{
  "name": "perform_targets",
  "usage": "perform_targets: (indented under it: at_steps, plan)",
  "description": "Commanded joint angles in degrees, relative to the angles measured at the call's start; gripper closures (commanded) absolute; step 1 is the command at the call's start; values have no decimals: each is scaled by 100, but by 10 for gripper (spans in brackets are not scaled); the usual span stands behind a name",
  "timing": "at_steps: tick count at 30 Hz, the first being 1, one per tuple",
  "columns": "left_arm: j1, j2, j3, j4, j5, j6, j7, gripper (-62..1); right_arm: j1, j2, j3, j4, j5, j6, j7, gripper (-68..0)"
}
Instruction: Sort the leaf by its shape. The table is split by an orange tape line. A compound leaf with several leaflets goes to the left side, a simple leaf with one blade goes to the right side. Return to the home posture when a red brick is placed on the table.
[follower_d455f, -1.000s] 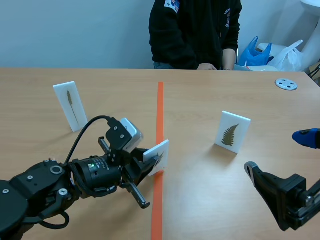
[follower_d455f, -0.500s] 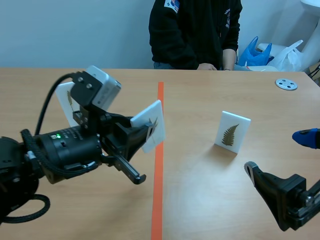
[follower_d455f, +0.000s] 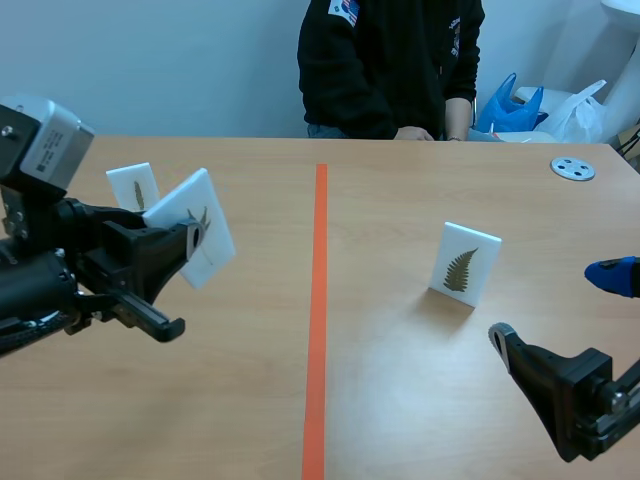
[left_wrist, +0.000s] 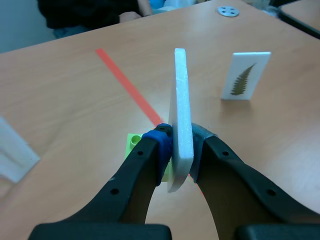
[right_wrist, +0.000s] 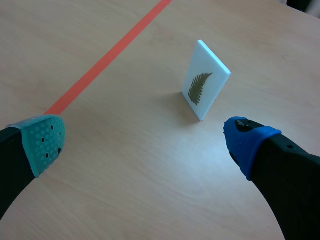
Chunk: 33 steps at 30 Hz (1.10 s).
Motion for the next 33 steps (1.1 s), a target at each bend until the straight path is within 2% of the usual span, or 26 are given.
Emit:
perform_targets:
  at_steps: [1,7,12,17,33]
  plan:
    - [-81,11,-101,13,-42,105,-79,-41,68,-2,33,107,20,-2,85,-663]
    - [-90,11,-435,-28,-42,490,-122,-41,68,-2,33,107,20,-2,85,-663]
    - [-334,11,-511,-562,-42,660,-240,-41,68,-2,33,107,20,-2,85,-663]
    - [-850,11,-511,-1473,-39,675,-463,-41,68,-2,33,107,20,-2,85,-663]
    - [-2444,11,-511,-4778,-35,835,-1779,-41,68,-2,33,107,20,-2,85,-663]
